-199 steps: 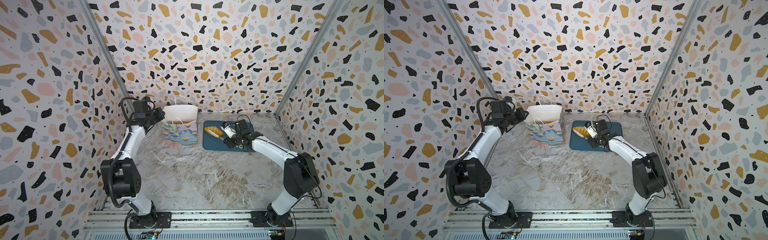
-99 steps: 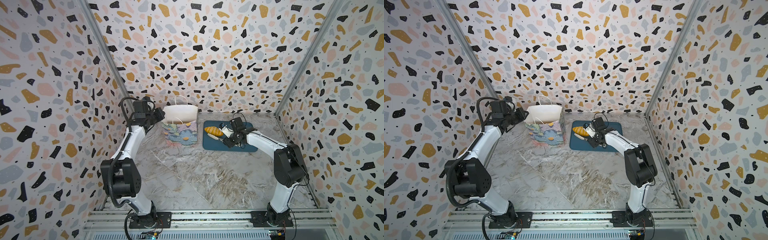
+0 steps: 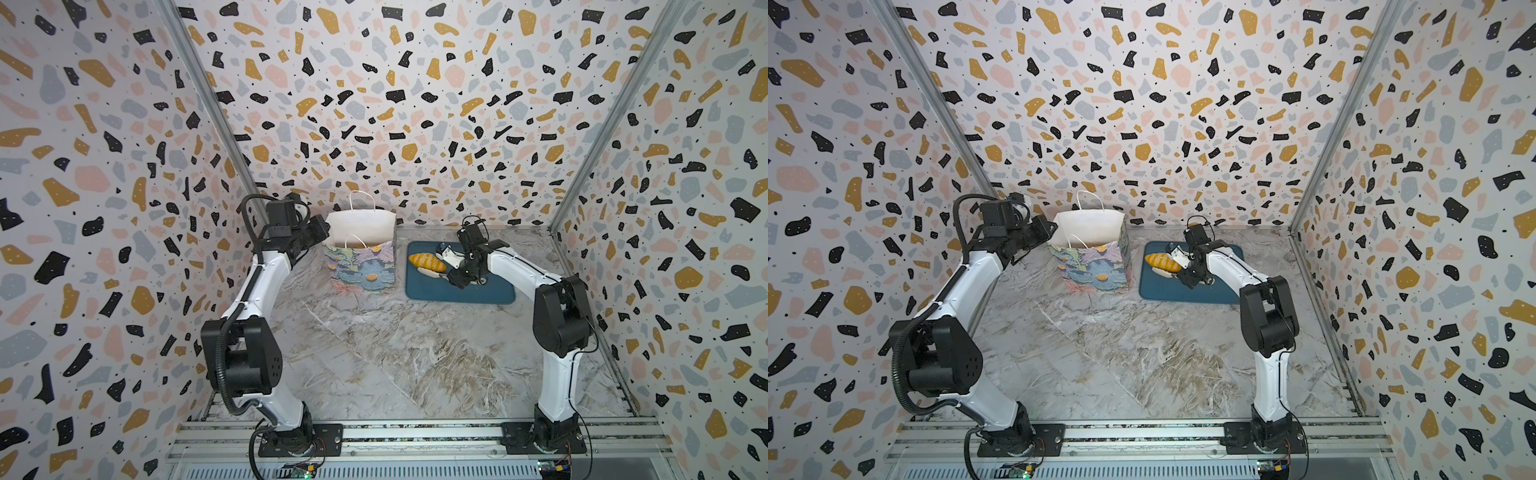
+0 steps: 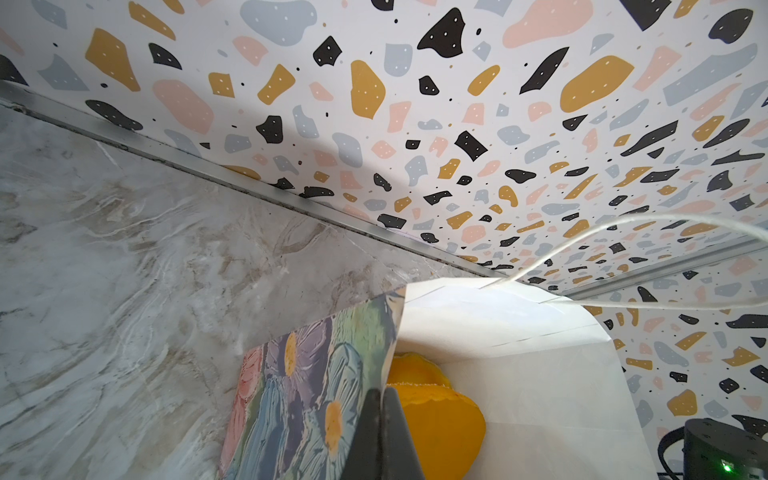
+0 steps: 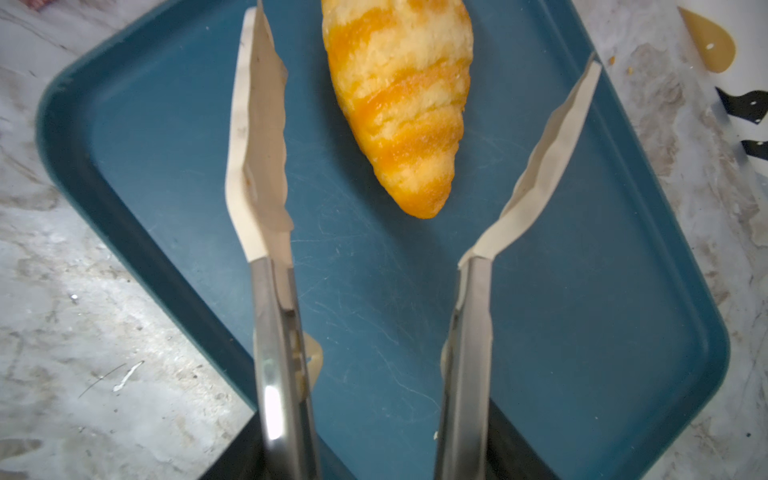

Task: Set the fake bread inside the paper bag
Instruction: 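Lower the open tongs around the striped yellow roll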

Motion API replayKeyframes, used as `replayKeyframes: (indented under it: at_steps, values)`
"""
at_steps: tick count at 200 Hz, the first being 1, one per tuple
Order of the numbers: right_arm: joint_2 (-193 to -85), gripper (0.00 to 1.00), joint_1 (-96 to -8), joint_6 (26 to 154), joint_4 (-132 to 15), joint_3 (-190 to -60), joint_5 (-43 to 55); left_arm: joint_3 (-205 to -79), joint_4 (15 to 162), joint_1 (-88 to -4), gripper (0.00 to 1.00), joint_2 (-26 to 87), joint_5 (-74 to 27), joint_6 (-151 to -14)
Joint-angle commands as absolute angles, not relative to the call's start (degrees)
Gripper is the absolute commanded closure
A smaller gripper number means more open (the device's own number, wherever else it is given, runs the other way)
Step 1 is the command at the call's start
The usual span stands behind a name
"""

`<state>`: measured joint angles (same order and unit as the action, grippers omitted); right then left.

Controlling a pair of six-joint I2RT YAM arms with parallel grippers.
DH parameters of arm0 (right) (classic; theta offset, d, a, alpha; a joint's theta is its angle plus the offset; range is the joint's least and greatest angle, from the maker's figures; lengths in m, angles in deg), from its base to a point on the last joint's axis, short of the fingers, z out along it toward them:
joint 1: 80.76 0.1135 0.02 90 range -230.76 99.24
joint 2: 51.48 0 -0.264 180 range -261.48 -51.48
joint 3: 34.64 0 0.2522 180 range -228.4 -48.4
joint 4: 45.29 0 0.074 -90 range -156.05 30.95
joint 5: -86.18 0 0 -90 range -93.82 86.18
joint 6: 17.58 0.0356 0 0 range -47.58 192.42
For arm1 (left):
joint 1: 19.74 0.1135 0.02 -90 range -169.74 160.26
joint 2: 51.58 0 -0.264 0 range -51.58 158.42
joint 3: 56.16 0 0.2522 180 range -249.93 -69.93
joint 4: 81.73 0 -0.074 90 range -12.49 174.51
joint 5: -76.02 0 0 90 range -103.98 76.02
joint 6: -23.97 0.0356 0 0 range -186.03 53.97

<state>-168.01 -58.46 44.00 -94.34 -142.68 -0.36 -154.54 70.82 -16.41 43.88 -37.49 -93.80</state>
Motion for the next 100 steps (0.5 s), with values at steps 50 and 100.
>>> replayKeyframes:
  at_steps: [50, 100]
  values:
    - [-173.3, 0.43, -58.7, 40.0, -102.3, -153.9, 1.8, -154.3, 72.1, -16.1, 1.00, 42.2, -37.4, -92.7]
    - [-174.9, 0.48, -58.8, 38.6, -103.9, -156.6, 1.4, -154.4, 71.9, -16.1, 1.00, 42.2, -37.4, -92.6]
